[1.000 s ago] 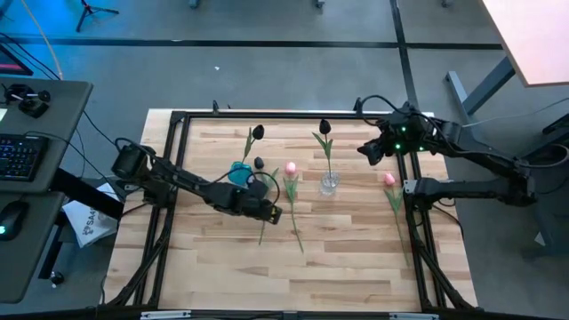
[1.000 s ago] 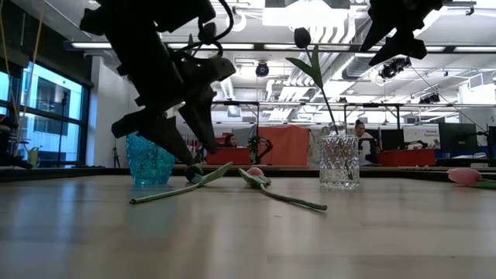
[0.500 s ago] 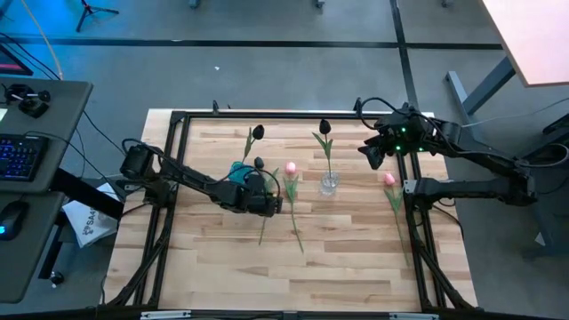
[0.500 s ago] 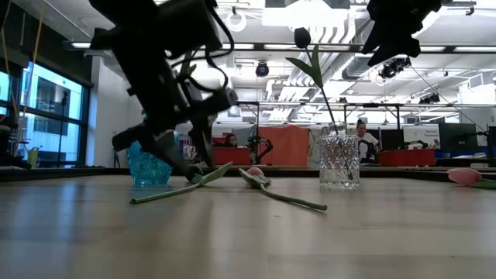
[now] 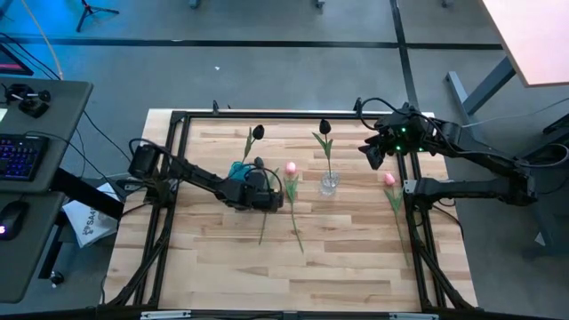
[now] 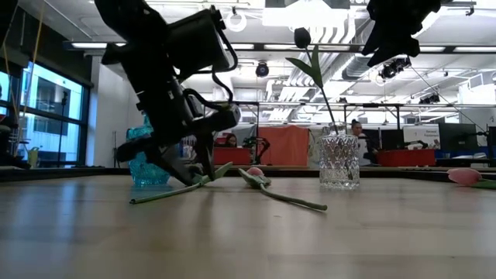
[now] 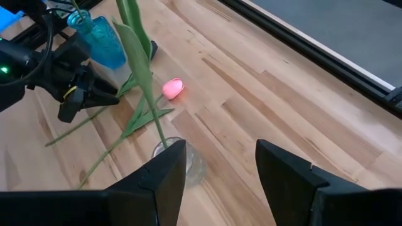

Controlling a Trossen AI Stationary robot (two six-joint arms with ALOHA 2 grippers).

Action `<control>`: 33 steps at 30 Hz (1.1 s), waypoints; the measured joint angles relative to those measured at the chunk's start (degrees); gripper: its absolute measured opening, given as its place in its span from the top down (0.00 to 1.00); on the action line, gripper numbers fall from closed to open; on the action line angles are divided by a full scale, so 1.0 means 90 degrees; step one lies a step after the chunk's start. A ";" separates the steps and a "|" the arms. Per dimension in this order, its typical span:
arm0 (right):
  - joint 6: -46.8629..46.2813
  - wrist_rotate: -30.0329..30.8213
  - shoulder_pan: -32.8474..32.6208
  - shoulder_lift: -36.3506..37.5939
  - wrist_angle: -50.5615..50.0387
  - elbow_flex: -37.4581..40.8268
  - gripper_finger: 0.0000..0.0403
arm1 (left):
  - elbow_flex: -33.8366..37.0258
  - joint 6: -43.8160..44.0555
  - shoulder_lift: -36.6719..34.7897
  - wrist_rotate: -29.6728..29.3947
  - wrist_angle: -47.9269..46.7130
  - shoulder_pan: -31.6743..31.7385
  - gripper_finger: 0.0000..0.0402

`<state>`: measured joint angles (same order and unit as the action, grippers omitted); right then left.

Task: Sort flowers into vase by color
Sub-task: Put the black flower into the blue vase

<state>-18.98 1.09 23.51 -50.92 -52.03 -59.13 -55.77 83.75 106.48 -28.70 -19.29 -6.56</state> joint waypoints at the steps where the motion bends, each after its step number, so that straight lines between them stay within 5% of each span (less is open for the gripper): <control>1: 0.0000 0.0034 0.0000 0.0000 0.0000 0.0000 0.54 | 0.0000 -0.0091 -0.0002 0.0084 0.0020 0.0041 0.61; 9: -0.0002 0.0199 0.0000 0.0000 0.0000 0.0000 0.54 | 0.0019 -0.0768 0.0012 0.0154 0.0011 0.0074 0.97; 22: -0.0005 0.0201 0.0000 -0.0002 0.0000 0.0000 0.54 | 0.0027 -0.2032 -0.1165 0.0531 0.0068 -0.0434 1.00; 28: -0.0002 0.0199 0.0000 -0.0002 0.0000 0.0000 0.54 | 0.0027 -0.3317 -0.2216 0.1072 0.0153 -0.1096 1.00; 33: -0.0002 0.0199 0.0000 -0.0002 0.0000 0.0000 0.54 | 0.0027 -0.4271 -0.3245 0.0762 0.0519 -0.1862 1.00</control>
<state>-19.00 2.87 23.51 -50.94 -52.03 -59.13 -55.53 45.31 77.27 -21.84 -14.62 -23.31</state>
